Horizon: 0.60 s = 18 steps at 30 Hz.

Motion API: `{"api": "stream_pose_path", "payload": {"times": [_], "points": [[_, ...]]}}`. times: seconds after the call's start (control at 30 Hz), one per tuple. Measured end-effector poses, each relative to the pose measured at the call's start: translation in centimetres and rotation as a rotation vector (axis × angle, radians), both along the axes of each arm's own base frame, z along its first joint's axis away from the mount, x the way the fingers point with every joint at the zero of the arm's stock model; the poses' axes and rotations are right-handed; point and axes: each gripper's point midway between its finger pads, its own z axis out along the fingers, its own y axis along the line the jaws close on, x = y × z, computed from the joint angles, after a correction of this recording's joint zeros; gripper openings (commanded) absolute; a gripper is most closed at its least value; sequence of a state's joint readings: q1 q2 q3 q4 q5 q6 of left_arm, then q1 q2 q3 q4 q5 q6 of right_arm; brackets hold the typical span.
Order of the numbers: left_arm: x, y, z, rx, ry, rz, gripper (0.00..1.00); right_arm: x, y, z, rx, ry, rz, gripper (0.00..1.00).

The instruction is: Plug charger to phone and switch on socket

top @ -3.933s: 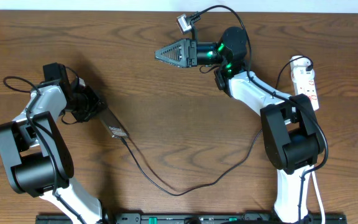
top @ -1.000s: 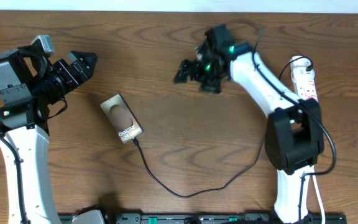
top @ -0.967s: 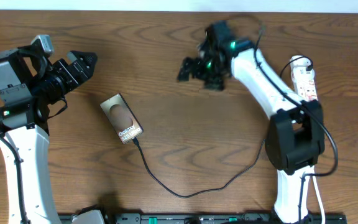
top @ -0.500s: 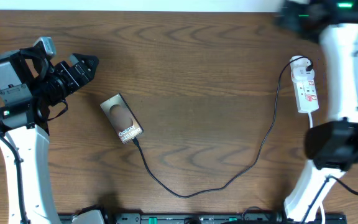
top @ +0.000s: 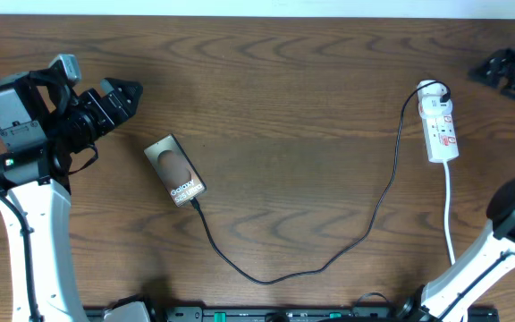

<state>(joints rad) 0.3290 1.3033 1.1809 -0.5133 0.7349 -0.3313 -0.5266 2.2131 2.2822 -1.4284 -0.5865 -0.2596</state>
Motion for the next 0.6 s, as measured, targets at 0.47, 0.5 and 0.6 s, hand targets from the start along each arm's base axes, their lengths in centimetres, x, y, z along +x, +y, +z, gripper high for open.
{"api": "stream_pose_path", "payload": {"times": [0.47, 0.5, 0.6], "points": [[0.0, 0.0, -0.1, -0.001, 0.004, 0.000, 0.89, -0.5, 2.0, -11.3, 0.090, 0.189, 0.206, 0.99], [-0.1, 0.0, -0.1, -0.002, 0.005, 0.000, 0.89, -0.5, 2.0, -11.3, 0.087, 0.187, 0.208, 0.99], [-0.1, 0.0, -0.1, -0.002, 0.005, 0.000, 0.89, -0.4, 1.8, -11.5, 0.072, 0.182, 0.216, 0.99]]}}
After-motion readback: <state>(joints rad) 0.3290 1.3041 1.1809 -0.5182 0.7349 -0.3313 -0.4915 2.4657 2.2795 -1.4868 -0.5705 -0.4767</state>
